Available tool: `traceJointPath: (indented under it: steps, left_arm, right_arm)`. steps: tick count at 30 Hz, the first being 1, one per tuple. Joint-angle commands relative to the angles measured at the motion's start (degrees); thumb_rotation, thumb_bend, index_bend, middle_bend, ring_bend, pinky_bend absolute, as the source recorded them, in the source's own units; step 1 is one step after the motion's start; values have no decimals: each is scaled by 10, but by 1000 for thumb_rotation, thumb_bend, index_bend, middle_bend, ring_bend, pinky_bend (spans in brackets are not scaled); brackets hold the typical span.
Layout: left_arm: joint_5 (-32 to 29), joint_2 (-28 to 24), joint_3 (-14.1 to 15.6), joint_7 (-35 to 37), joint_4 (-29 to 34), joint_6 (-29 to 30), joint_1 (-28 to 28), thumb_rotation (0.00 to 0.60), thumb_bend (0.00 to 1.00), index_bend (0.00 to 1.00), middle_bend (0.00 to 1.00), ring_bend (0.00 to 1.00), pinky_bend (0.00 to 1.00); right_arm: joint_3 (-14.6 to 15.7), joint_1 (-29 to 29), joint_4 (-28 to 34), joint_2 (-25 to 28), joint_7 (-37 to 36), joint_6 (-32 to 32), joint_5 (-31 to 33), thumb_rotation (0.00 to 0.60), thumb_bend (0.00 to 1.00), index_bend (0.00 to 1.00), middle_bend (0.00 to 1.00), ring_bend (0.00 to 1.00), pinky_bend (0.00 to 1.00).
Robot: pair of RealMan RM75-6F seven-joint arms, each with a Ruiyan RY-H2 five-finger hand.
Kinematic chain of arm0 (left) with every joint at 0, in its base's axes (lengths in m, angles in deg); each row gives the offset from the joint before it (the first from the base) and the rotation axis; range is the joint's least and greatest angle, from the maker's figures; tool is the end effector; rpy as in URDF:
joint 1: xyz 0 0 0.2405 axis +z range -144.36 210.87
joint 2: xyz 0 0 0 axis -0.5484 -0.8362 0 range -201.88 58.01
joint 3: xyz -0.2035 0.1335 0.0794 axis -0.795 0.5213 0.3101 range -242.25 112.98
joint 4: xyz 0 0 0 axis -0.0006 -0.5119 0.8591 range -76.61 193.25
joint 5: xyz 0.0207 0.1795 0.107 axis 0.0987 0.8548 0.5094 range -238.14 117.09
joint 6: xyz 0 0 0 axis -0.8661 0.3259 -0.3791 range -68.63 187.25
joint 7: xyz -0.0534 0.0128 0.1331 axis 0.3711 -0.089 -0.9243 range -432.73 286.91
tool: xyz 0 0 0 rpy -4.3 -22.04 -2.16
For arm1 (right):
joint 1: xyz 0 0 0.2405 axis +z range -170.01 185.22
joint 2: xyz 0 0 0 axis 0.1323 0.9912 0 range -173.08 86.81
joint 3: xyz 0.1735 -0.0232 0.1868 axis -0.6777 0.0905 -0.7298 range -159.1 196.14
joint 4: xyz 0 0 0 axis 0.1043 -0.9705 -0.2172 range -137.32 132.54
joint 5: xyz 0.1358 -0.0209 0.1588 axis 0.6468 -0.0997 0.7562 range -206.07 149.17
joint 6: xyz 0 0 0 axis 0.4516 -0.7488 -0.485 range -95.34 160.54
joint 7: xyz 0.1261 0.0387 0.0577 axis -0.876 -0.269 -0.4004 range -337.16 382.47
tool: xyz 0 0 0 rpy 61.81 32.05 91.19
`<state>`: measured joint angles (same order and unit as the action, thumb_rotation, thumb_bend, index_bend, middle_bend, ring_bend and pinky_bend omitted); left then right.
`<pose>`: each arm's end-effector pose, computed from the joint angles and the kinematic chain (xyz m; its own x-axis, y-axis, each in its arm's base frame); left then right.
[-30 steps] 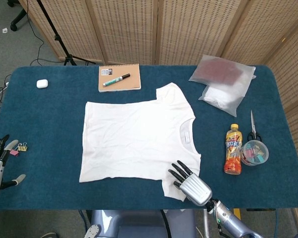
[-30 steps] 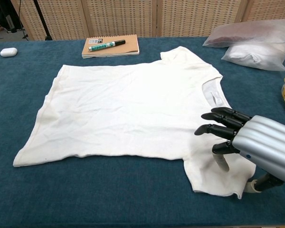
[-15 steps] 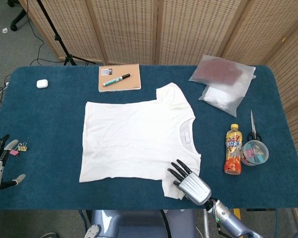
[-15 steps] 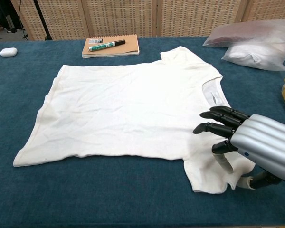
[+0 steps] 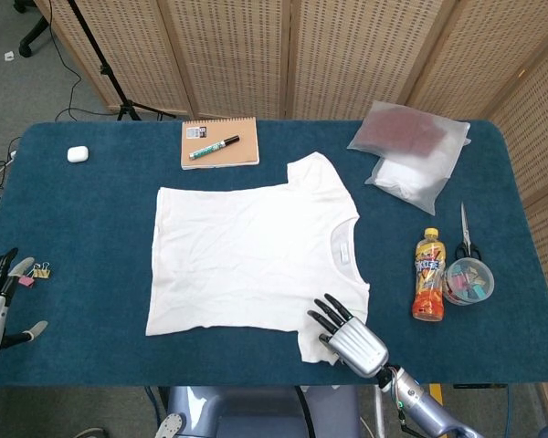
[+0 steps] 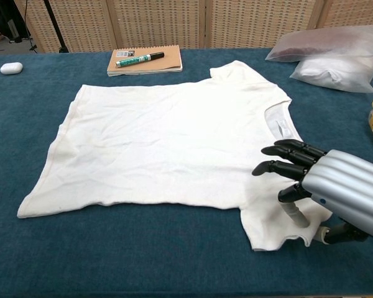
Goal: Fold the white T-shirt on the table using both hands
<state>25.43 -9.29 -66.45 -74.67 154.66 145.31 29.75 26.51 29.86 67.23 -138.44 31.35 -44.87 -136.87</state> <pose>-0.3038 0.1691 0.1605 0.3841 0.0168 0.9231 0.9232 0.0092 -0.3843 -0.2156 -0.1946 -0.0438 0.5258 -0.0763 0.8472 -0.6357 -0.6970 0.3317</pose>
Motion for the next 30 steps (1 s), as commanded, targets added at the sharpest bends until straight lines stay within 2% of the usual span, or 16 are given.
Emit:
traceJointPath:
  steps: [1,8,16,23,30]
  left_arm:
    - [9,1,4,4,-2,-1,-1,600,0,0,0,0,0]
    - [73,35,40,29,-52,-11,-7,600,0,3,0,0,0]
    - [109,112,64,22,-122,-26,-12,600,0,214,0,0,0]
    - [122,184,73,23,-188,-36,-17,600,6,315,0,0,0]
    - [115,226,62,25,-214,-45,-31,600,51,338,0,0,0]
  right_arm:
    - [4,0,-3,3,-7,-6,-4,600,827,696,192,0,0]
    - [11,0,-12,14,-29,-34,-21,600,827,696,192,0,0]
    - [14,4,-16,23,-45,-45,-29,600,827,696,192,0,0]
    - [13,6,-21,23,-63,-54,-30,600,827,696,192,0,0]
    - [11,7,-29,24,-74,-56,-25,600,827,696,192,0,0]
